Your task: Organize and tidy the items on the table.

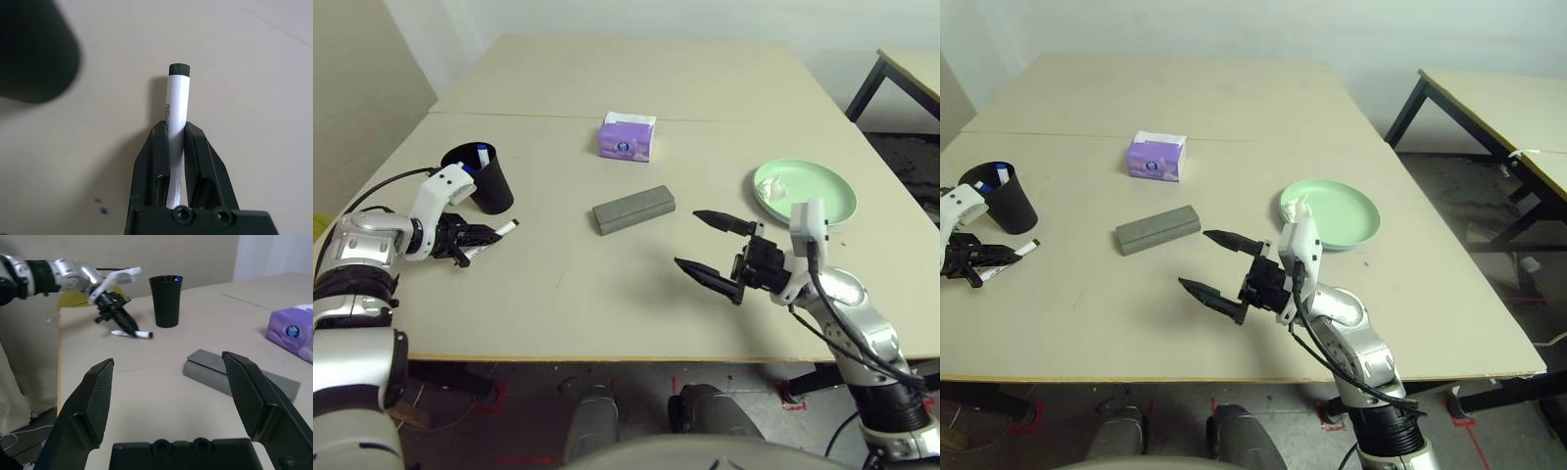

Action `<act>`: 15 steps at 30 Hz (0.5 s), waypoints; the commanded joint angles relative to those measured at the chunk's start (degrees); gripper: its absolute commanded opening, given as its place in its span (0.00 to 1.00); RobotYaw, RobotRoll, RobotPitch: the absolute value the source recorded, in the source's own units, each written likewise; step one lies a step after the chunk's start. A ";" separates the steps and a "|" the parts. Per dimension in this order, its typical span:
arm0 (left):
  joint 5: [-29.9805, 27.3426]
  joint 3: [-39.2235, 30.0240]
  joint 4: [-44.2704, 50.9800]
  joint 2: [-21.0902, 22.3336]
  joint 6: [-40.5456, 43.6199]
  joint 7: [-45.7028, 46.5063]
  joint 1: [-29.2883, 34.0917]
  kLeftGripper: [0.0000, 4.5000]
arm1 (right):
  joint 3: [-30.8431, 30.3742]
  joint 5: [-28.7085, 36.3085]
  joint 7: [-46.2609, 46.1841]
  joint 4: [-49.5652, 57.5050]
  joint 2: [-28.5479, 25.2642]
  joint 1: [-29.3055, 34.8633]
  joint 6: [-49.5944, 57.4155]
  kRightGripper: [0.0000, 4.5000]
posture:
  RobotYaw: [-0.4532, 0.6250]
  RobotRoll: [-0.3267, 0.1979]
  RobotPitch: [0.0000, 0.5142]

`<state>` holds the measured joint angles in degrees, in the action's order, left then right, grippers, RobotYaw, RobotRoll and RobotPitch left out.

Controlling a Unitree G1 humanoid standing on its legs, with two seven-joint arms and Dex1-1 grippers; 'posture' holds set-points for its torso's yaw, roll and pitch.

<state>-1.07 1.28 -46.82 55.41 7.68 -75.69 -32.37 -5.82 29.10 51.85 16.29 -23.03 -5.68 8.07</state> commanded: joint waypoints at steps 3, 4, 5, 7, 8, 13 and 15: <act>-4.50 -2.83 9.22 1.34 -1.14 -3.12 3.84 0.07 | 0.13 -0.60 0.26 -1.68 0.30 0.07 -0.72 1.00 | 0.37 0.62 0.12; -5.43 -3.70 10.31 1.38 -1.31 -3.15 3.95 0.07 | 0.16 -0.72 0.41 -1.85 0.19 0.02 -0.86 1.00 | 0.37 0.62 0.12; -6.59 -4.74 11.38 1.46 -0.96 -3.23 3.91 0.07 | -0.02 -1.13 1.04 -2.01 -0.29 0.05 -1.26 1.00 | 0.37 0.62 0.12; -7.95 -6.36 12.40 1.70 -0.44 -2.73 3.59 0.07 | -0.58 -2.12 2.66 -2.37 -1.35 0.21 -2.31 1.00 | 0.37 0.62 0.13; -8.60 -7.24 12.65 1.86 -0.08 -2.28 3.24 0.07 | -0.99 -2.73 3.80 -2.64 -2.01 0.34 -3.01 1.00 | 0.37 0.62 0.13; -15.14 -12.72 16.15 2.30 4.78 -2.13 1.51 0.07 | -3.05 -5.27 8.41 -5.14 -4.52 0.17 -6.05 1.00 | 0.39 0.62 0.13; -19.13 -15.68 18.81 2.14 8.51 -2.01 1.21 0.07 | -2.77 -4.68 8.42 -6.04 -3.74 -0.44 -5.92 1.00 | 0.40 0.62 0.13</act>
<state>-16.88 -11.97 -30.40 57.21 13.32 -77.46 -30.47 -8.10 24.55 59.83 11.30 -27.08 -5.65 2.72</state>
